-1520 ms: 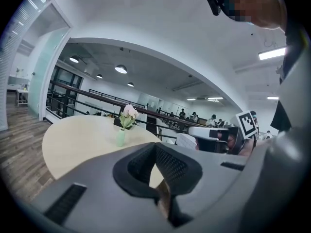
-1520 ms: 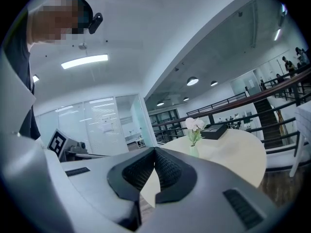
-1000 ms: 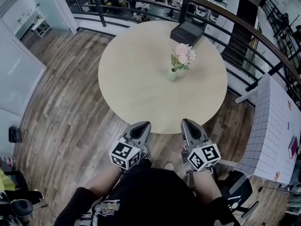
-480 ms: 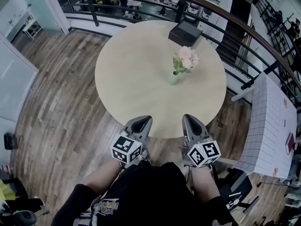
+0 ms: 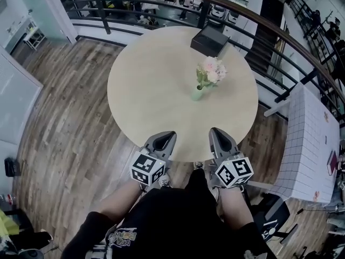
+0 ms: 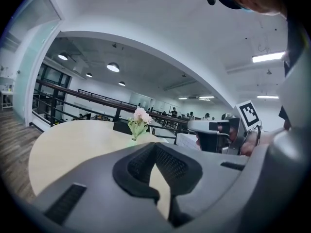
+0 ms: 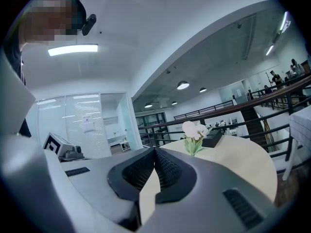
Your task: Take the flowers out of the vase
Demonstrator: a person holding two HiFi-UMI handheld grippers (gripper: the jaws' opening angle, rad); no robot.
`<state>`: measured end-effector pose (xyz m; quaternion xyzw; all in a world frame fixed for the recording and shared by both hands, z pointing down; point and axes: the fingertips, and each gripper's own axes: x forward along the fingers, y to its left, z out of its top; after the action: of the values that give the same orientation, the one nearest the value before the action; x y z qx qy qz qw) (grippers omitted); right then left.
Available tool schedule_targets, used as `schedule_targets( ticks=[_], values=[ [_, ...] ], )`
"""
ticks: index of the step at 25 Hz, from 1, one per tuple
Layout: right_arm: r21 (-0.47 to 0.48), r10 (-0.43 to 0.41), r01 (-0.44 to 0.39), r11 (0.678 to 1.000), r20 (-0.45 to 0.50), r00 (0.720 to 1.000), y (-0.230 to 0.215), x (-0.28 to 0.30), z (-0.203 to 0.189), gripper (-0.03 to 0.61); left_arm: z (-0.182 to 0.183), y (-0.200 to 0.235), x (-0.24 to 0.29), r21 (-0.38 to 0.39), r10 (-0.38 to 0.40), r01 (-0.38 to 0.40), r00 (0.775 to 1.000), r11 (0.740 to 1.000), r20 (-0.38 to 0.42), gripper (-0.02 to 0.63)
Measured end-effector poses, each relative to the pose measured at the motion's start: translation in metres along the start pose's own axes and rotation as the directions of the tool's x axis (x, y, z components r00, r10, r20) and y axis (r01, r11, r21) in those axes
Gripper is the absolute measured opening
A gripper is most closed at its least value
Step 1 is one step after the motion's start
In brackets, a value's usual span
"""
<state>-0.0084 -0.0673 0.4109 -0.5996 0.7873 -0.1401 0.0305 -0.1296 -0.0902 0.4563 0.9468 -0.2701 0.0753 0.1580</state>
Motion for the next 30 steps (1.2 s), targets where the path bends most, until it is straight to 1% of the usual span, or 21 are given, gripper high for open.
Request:
schedule_targets(
  ticks=[5,13,22,26,28,30],
  values=[
    [-0.006,0.027,-0.027,1.0,-0.007,1.0,-0.021,0.015,0.005,0.021,-0.001,0.006,0.023,0.0,0.03,-0.03,1.0,1.0,-0.001,0.006],
    [0.015,0.091,-0.091,0.996,-0.042,0.995,-0.064,0.044,0.002,0.021,-0.008,0.017,0.072,0.012,0.111,-0.111,0.994,0.994,-0.017,0.007],
    [0.031,0.122,-0.12,0.992,-0.087,0.989,-0.101,0.077,-0.01,0.021,-0.022,0.038,0.129,0.02,0.17,-0.169,0.985,0.985,-0.037,0.008],
    [0.039,0.129,-0.125,0.991,-0.106,0.986,-0.117,0.089,-0.014,0.021,-0.03,0.049,0.155,0.035,0.182,-0.18,0.982,0.983,-0.056,0.009],
    [0.047,0.129,-0.124,0.991,-0.118,0.985,-0.125,0.093,-0.017,0.021,-0.035,0.054,0.169,0.044,0.188,-0.185,0.98,0.982,-0.071,0.032],
    [0.055,0.129,-0.122,0.991,-0.13,0.983,-0.133,0.097,-0.021,0.021,-0.04,0.059,0.183,0.053,0.193,-0.188,0.977,0.981,-0.087,0.096]
  ],
)
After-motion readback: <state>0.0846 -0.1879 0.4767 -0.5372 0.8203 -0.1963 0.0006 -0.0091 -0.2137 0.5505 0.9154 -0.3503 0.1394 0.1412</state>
